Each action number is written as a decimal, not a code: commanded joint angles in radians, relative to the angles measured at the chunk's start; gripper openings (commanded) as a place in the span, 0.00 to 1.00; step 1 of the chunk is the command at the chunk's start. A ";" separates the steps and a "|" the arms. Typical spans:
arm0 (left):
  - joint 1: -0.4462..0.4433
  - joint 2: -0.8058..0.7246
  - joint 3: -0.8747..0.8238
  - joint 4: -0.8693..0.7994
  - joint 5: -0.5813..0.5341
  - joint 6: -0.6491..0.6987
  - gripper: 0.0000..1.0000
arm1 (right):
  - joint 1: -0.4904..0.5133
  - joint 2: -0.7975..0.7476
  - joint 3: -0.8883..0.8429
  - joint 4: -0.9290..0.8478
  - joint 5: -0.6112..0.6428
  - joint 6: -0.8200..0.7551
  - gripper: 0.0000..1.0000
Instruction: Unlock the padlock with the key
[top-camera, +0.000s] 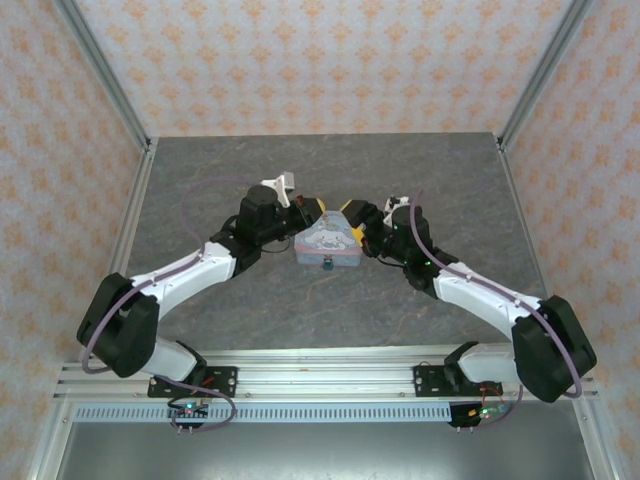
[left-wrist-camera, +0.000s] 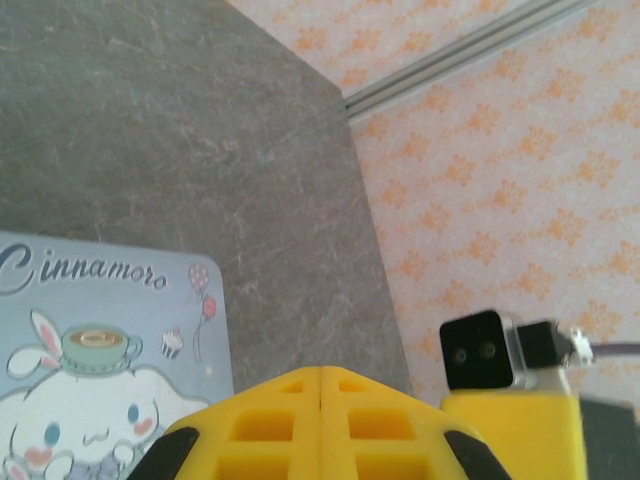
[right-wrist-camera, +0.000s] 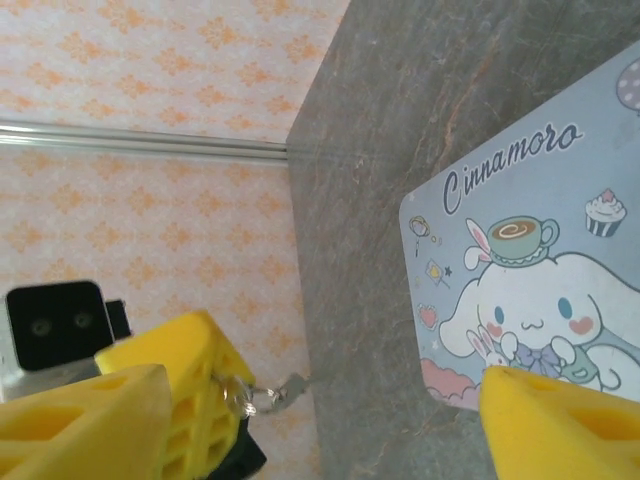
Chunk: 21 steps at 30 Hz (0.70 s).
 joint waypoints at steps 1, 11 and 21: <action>0.016 0.037 -0.023 0.203 0.014 -0.067 0.00 | -0.011 0.023 -0.032 0.268 -0.035 -0.003 0.73; 0.028 0.020 -0.059 0.232 0.004 -0.078 0.00 | -0.038 0.026 -0.005 0.226 -0.081 -0.077 0.65; 0.028 -0.044 -0.075 0.210 -0.003 -0.088 0.00 | -0.061 0.033 -0.076 0.371 -0.075 0.024 0.56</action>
